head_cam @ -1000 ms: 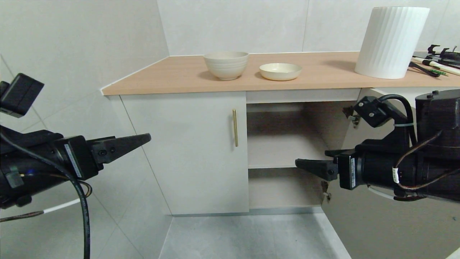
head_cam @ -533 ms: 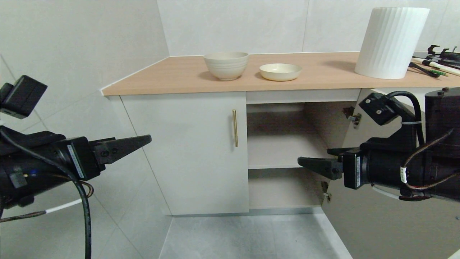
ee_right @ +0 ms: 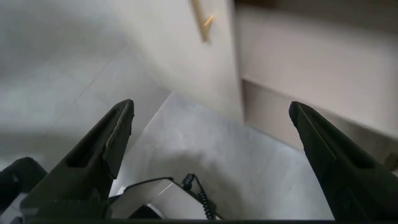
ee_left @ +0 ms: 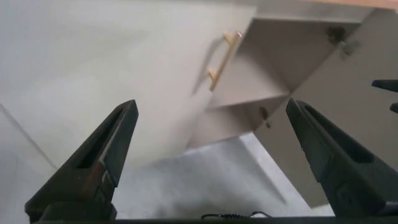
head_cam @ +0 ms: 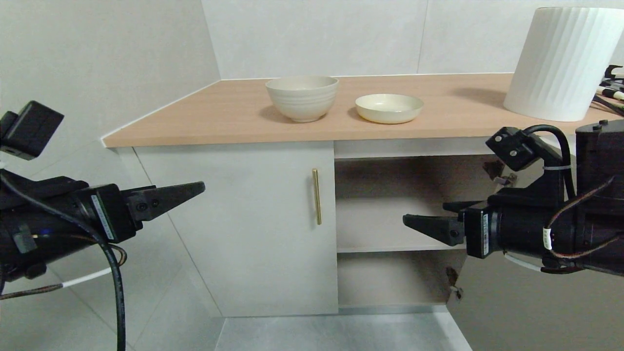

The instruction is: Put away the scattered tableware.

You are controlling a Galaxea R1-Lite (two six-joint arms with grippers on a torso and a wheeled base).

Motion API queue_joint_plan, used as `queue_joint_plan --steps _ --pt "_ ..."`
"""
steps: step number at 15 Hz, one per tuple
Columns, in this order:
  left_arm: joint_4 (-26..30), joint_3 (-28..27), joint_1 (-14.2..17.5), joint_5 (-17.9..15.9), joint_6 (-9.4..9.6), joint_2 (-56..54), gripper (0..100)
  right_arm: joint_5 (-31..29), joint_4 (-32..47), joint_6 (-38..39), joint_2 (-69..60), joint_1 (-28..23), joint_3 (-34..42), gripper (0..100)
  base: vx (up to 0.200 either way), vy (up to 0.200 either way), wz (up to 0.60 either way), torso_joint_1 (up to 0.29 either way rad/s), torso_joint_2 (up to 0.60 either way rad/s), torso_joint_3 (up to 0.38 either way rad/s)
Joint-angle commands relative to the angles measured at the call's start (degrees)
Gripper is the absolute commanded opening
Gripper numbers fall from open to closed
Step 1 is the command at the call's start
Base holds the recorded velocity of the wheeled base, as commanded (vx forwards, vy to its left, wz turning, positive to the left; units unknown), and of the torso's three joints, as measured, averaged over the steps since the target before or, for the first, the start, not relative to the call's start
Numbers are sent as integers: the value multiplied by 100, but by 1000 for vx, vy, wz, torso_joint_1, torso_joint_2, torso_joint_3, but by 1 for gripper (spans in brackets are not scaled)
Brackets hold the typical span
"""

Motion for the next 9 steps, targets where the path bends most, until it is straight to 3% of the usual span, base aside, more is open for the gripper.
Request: queue_joint_plan --steps 1,4,9 --pt "-2 0 -1 -1 -1 38 100 1 10 -2 -18 5 17 100 200 0 0 2 -2 7" --pt "-10 27 -1 -10 -1 64 100 45 -8 -55 -168 -3 255 100 200 0 0 -1 2 4" --pt "-28 35 -1 -10 -10 117 100 10 -8 -257 -221 -12 281 100 0 0 0 0 0 0"
